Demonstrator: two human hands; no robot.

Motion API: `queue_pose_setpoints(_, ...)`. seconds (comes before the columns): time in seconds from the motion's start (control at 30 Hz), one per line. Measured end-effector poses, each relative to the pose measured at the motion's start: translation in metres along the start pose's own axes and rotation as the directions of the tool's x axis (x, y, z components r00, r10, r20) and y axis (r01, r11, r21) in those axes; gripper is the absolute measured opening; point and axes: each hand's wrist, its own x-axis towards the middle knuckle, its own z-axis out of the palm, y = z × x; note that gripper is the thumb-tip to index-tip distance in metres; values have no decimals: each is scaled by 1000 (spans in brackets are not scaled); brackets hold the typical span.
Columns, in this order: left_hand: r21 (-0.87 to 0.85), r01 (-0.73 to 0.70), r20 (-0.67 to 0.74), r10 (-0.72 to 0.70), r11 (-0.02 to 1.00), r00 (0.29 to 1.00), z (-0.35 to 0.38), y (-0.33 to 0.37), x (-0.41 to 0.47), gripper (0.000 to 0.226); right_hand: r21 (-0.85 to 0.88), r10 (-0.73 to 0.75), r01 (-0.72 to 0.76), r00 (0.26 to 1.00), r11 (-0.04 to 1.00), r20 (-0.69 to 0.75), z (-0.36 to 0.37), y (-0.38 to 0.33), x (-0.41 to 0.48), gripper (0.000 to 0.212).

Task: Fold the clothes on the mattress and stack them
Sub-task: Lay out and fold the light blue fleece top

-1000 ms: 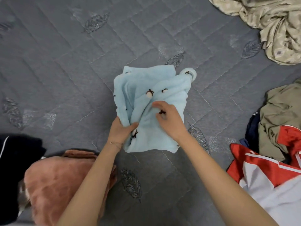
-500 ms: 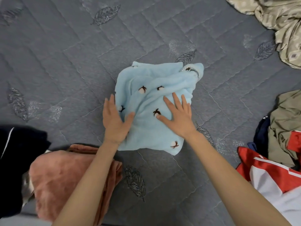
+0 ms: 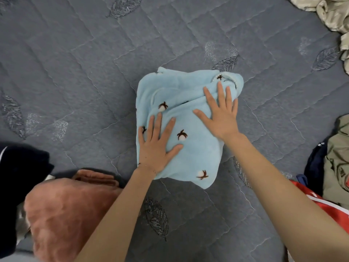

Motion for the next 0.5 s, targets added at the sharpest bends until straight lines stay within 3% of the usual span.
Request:
queue_pose_setpoints(0.2,-112,115,38,-112,987,993,11,-8,12,90,2,2,-2,990,1000,138,19,0,28,75)
queue_pose_setpoints(0.33,-114,142,18,-141,983,990,8,-6,12,92,160,60,-56,998,986,-23,12,11,29,82)
queue_pose_setpoints(0.4,-221,259,-6,-267,940,964,6,-3,6,91,331,234,-191,968,924,-94,9,19,26,93)
queue_pose_setpoints(0.5,-509,448,80,-478,735,875,2,0,1,92,662,380,-287,925,692,4,9,23,24,113)
